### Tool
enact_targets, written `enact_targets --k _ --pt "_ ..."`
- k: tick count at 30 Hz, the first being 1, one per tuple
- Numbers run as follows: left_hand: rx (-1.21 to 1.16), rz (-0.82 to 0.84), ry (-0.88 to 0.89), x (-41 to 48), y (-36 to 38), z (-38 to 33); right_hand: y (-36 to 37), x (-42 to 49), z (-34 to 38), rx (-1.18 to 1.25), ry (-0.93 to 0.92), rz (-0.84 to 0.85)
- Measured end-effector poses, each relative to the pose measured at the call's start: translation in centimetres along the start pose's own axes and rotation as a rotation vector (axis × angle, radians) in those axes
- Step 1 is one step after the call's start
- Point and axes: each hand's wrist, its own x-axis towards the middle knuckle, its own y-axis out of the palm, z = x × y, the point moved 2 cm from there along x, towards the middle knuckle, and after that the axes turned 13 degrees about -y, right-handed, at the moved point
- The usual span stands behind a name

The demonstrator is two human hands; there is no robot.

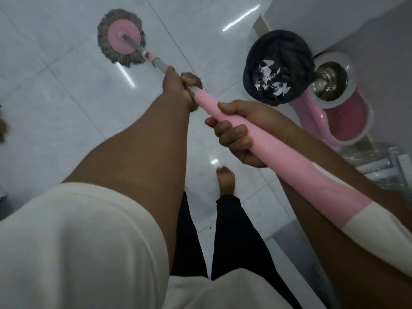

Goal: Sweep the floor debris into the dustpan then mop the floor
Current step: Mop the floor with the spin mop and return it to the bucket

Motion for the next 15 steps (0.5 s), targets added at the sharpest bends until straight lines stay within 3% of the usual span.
enact_targets --k 10,15 --pt "0.097 -0.068 -0.251 -4.1 -4.0 23.2 -9.7 -20.7 -5.8 0.113 0.023 -0.156" --pt "0.156 -0.104 -0.287 -4.4 -5.2 27.9 -11.8 -24.7 -6.7 0.102 0.04 -0.189"
